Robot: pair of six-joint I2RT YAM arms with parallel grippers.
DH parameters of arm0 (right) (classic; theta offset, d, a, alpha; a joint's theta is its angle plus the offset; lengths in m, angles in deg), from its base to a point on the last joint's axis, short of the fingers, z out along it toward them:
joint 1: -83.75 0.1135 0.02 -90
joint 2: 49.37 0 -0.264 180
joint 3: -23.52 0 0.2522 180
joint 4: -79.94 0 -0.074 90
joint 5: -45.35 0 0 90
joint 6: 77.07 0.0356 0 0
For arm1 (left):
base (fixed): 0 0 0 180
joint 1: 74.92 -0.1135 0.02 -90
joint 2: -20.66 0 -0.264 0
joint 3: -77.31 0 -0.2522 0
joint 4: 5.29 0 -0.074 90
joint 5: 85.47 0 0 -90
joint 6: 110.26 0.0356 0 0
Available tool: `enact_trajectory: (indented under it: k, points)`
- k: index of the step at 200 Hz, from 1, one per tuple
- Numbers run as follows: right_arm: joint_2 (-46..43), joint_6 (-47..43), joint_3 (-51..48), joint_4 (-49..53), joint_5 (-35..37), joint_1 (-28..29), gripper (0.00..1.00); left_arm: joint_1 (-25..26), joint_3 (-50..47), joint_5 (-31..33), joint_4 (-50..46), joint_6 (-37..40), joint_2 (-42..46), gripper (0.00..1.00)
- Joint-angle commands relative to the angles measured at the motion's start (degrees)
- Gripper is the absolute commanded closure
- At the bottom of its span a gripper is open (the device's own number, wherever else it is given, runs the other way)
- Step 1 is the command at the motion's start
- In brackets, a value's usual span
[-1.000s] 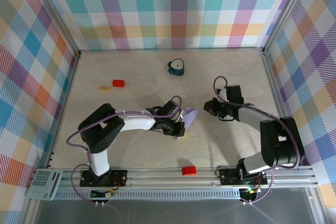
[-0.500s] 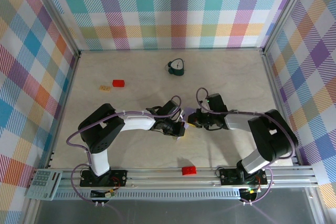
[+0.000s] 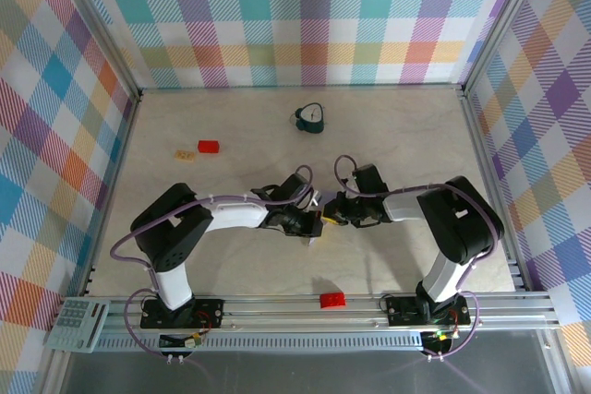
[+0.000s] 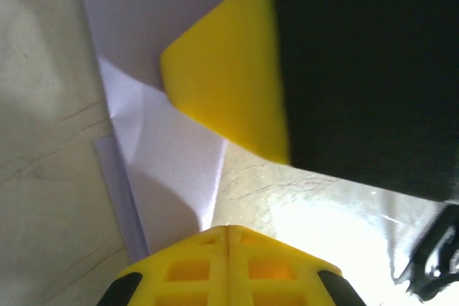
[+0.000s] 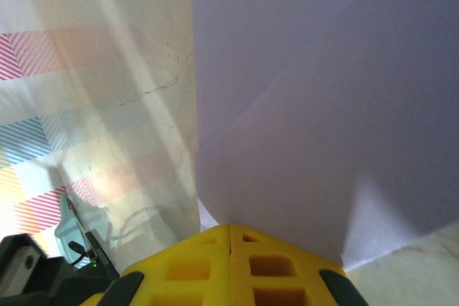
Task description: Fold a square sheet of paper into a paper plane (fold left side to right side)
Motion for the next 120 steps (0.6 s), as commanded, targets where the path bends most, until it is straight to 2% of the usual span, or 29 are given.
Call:
enact_trajectory:
  k: [1, 41, 120]
  points:
    - [3.57, -2.12, -0.44, 5.26, 3.67, 0.29, 1.00, -1.21, 0.62, -5.61, 1.08, -0.80, 4.13, 0.95]
    - [4.25, -3.03, -0.22, 6.67, 4.62, 0.76, 1.00, -1.40, 1.31, -10.44, -0.58, -1.62, 5.23, 0.95]
    - [4.75, -5.78, 2.27, 9.83, 4.41, 1.70, 1.00, -1.76, -3.14, -12.32, 1.30, -3.52, 3.02, 0.97]
